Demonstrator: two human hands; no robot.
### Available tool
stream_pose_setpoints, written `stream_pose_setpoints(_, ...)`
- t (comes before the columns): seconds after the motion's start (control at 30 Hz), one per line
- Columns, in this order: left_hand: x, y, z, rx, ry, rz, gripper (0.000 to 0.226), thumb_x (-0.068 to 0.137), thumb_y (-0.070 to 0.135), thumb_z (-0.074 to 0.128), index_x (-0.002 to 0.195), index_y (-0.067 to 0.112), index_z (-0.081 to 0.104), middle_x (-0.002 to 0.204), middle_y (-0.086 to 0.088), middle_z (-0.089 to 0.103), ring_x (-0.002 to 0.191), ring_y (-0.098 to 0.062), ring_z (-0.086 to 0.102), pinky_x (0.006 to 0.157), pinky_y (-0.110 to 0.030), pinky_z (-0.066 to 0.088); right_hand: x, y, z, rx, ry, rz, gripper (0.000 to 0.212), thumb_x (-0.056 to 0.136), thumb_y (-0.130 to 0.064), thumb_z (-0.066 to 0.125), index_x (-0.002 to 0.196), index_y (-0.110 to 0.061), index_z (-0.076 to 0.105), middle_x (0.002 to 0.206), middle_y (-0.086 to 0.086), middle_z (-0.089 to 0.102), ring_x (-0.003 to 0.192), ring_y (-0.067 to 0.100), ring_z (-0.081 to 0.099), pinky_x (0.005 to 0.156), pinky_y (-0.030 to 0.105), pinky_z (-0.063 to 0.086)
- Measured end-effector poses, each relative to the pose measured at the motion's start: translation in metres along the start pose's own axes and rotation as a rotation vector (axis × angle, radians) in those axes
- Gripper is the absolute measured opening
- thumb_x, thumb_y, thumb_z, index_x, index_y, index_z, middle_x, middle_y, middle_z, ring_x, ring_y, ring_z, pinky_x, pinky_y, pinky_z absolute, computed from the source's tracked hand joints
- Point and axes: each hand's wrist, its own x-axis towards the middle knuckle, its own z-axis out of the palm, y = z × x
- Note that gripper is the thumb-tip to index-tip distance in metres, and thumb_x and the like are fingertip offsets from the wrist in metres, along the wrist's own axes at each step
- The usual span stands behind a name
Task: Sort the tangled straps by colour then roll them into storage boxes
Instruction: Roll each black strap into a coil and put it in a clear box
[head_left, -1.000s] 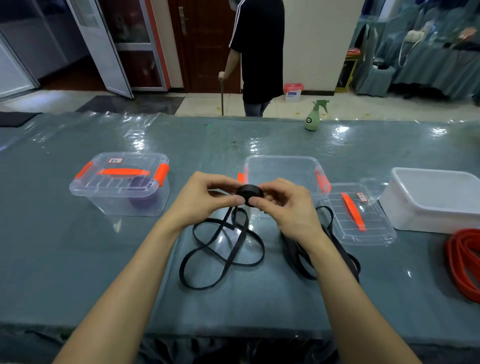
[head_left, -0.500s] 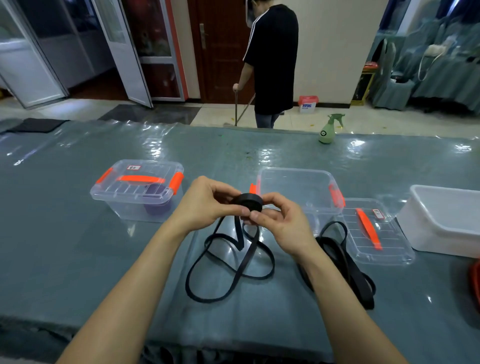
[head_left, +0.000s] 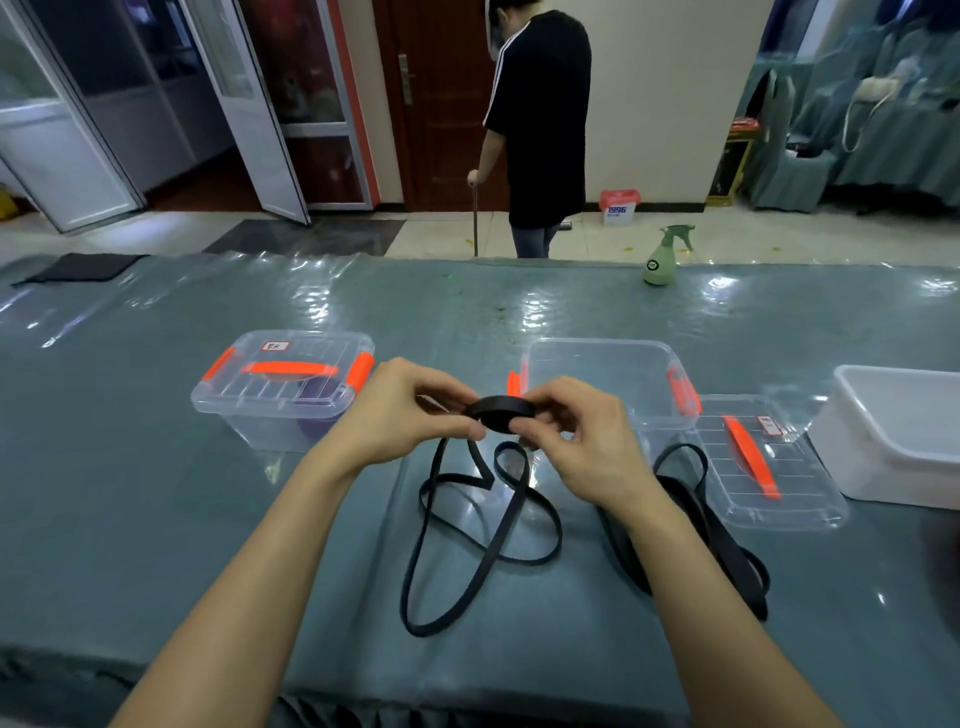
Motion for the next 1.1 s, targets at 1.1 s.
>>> stream_pose_setpoints(1.1,0.016,0.055,0.044,-0.08,-0.215,-0.114,0.03,0.079,0.015,0.098,0.103,0.031,0.089,0.095,0.004,0.086,0.095,-0.011,0.083,0.085,-0.019,0.061,-0.037,0.031,-0.046,0.532,-0.032,0.364,0.01,0.094,-0.008,0.082,0.096,-0.011,0.072,0.075,0.019,0.079,0.067,0.024,0.076,0.074,0.024,0.059)
